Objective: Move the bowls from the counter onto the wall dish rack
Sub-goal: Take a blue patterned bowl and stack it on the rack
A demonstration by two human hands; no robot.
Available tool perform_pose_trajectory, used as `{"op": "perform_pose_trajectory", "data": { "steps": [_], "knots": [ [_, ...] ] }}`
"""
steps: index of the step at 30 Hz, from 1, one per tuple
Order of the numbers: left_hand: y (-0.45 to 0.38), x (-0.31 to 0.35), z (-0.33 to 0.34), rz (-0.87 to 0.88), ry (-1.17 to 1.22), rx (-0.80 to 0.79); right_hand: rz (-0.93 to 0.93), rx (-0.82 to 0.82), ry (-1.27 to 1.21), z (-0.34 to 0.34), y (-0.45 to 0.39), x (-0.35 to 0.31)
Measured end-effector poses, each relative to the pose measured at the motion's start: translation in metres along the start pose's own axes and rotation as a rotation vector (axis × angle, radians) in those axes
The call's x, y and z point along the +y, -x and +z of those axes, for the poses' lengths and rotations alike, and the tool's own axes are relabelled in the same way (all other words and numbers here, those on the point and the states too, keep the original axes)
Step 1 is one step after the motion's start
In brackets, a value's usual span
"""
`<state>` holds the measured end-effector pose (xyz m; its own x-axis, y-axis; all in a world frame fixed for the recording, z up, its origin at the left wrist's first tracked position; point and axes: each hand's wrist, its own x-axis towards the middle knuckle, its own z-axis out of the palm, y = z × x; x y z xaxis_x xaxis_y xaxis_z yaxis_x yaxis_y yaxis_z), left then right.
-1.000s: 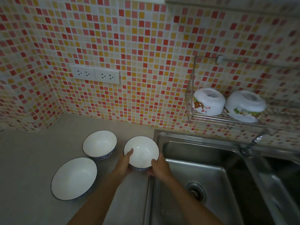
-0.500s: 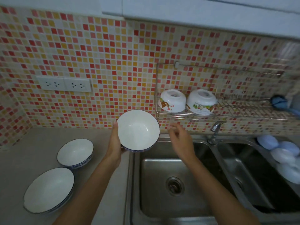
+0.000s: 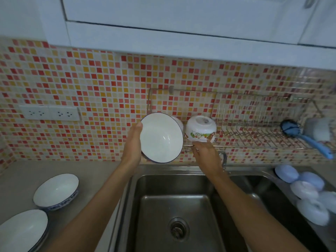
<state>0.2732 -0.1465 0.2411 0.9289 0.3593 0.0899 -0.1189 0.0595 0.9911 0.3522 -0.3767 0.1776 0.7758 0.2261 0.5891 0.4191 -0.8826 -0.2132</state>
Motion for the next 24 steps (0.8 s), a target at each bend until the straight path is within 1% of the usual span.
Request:
{"op": "perform_pose_trajectory", "data": {
  "steps": [2,6,9,11,13,16,20,24],
  "knots": [
    [-0.005,0.007,0.019,0.106,-0.101,-0.001,0.004,0.038,-0.01,0.0,0.001,0.0],
    [-0.019,0.029,0.054,0.254,-0.236,0.026,0.019,0.038,0.06,0.0,-0.002,-0.001],
    [-0.037,0.042,0.076,0.379,-0.376,0.107,-0.03,0.096,0.054,0.006,-0.002,0.004],
    [-0.049,0.047,0.088,0.459,-0.53,0.194,-0.063,0.139,0.042,0.01,0.0,0.006],
    [-0.061,0.046,0.095,0.537,-0.68,0.245,-0.095,0.19,0.06,0.011,0.0,0.008],
    [-0.078,0.035,0.097,0.632,-0.856,0.218,-0.142,0.242,0.071,0.013,0.0,0.012],
    [-0.091,0.019,0.1,0.756,-1.08,0.163,-0.174,0.272,0.04,0.027,0.0,0.022],
    [-0.099,0.004,0.101,0.914,-1.366,0.025,-0.162,0.285,-0.023,0.036,0.001,0.024]
  ]
}}
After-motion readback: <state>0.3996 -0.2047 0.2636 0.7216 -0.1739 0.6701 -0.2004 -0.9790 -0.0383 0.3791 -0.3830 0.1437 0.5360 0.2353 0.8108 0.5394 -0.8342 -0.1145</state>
